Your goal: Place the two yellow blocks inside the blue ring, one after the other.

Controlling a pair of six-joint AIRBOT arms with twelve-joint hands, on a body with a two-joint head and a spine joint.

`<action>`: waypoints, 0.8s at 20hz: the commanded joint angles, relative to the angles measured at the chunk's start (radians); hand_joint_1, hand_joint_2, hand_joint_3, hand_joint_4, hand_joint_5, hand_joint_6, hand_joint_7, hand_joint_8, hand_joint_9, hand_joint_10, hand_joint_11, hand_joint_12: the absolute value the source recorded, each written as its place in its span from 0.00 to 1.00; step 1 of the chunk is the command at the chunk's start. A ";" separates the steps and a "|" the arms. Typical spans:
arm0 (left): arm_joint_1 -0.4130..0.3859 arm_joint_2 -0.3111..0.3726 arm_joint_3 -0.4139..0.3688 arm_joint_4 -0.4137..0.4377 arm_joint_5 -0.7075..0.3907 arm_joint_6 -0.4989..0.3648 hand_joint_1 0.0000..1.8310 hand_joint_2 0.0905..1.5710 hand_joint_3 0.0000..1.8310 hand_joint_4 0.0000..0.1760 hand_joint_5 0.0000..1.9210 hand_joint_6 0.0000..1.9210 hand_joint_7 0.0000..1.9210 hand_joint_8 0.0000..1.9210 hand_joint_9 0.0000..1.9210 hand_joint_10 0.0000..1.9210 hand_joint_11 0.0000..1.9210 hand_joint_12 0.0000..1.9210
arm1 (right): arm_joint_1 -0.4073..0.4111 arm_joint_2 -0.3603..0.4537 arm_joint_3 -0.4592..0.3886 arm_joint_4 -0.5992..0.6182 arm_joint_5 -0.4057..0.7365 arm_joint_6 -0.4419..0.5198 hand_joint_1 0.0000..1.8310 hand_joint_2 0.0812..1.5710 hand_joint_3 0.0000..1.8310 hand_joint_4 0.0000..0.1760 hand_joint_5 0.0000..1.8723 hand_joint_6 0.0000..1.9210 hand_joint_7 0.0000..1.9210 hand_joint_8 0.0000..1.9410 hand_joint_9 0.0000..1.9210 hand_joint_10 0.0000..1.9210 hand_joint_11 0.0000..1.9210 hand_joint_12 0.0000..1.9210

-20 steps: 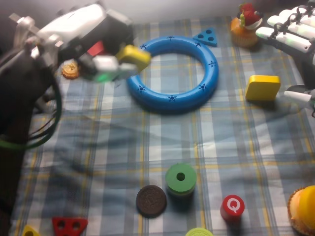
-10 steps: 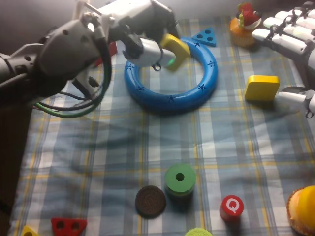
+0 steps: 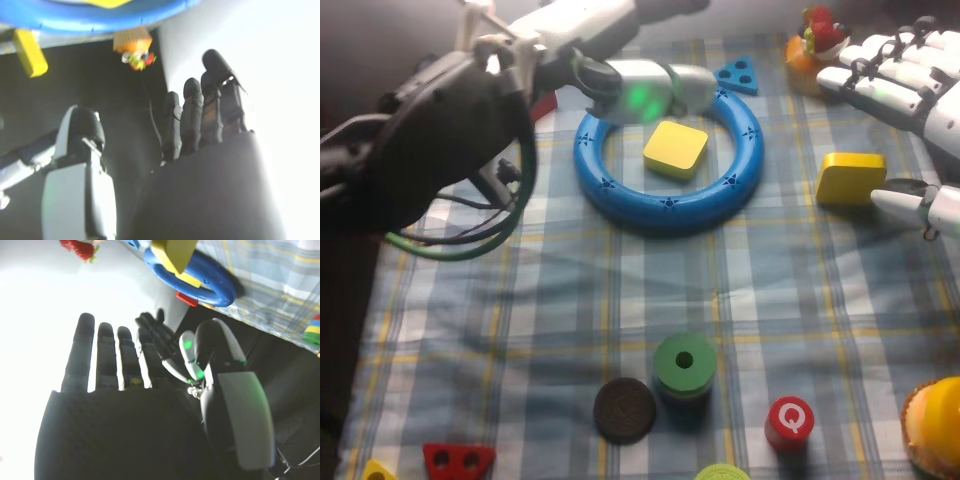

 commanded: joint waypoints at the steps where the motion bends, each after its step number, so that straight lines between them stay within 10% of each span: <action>1: 0.003 0.024 -0.017 0.050 -0.162 -0.033 0.17 0.89 0.01 0.32 0.10 0.00 0.07 0.00 0.02 0.09 0.00 0.28 | 0.017 -0.007 0.011 -0.008 0.095 0.009 0.32 0.82 0.00 0.00 0.01 0.00 0.04 0.01 0.06 0.02 0.00 0.23; 5: 0.055 0.124 -0.127 0.181 -0.307 -0.168 0.19 0.92 0.00 0.15 0.11 0.00 0.08 0.00 0.02 0.08 0.00 0.33 | 0.027 -0.057 0.058 0.034 0.048 0.010 0.36 0.82 0.00 0.00 0.06 0.01 0.10 0.01 0.09 0.05 0.00 0.59; 9: 0.110 0.193 -0.204 0.232 -0.383 -0.203 0.26 0.92 0.00 0.12 0.12 0.00 0.09 0.01 0.03 0.08 0.00 0.34 | 0.037 -0.106 0.110 0.081 -0.006 0.010 0.40 0.82 0.00 0.00 0.10 0.02 0.14 0.01 0.12 0.07 0.00 0.63; 10: 0.123 0.204 -0.214 0.235 -0.404 -0.213 0.23 0.93 0.00 0.14 0.12 0.00 0.09 0.00 0.01 0.07 0.00 0.19 | 0.047 -0.122 0.127 0.088 -0.025 0.010 0.42 0.82 0.00 0.00 0.16 0.01 0.20 0.01 0.14 0.17 0.00 0.70; 11: 0.142 0.216 -0.220 0.236 -0.425 -0.237 0.23 0.93 0.00 0.10 0.12 0.00 0.09 0.00 0.01 0.05 0.00 0.09 | 0.065 -0.146 0.152 0.096 -0.051 0.010 0.48 0.83 0.00 0.00 0.24 0.06 0.26 0.26 0.16 0.51 0.04 0.87; 12: 0.153 0.221 -0.221 0.236 -0.435 -0.252 0.25 0.92 0.00 0.11 0.12 0.00 0.09 0.00 0.01 0.04 0.00 0.03 | 0.074 -0.156 0.162 0.097 -0.062 0.010 0.60 0.84 0.00 0.00 0.24 0.66 0.36 0.68 0.24 0.72 0.16 0.97; 16: 0.189 0.240 -0.235 0.222 -0.464 -0.266 0.33 0.91 0.00 0.00 0.13 0.00 0.09 0.00 0.03 0.01 0.00 0.00 | 0.116 -0.170 0.172 0.097 -0.067 0.010 0.65 0.82 0.00 0.00 0.30 0.73 0.39 0.82 0.37 0.89 0.36 1.00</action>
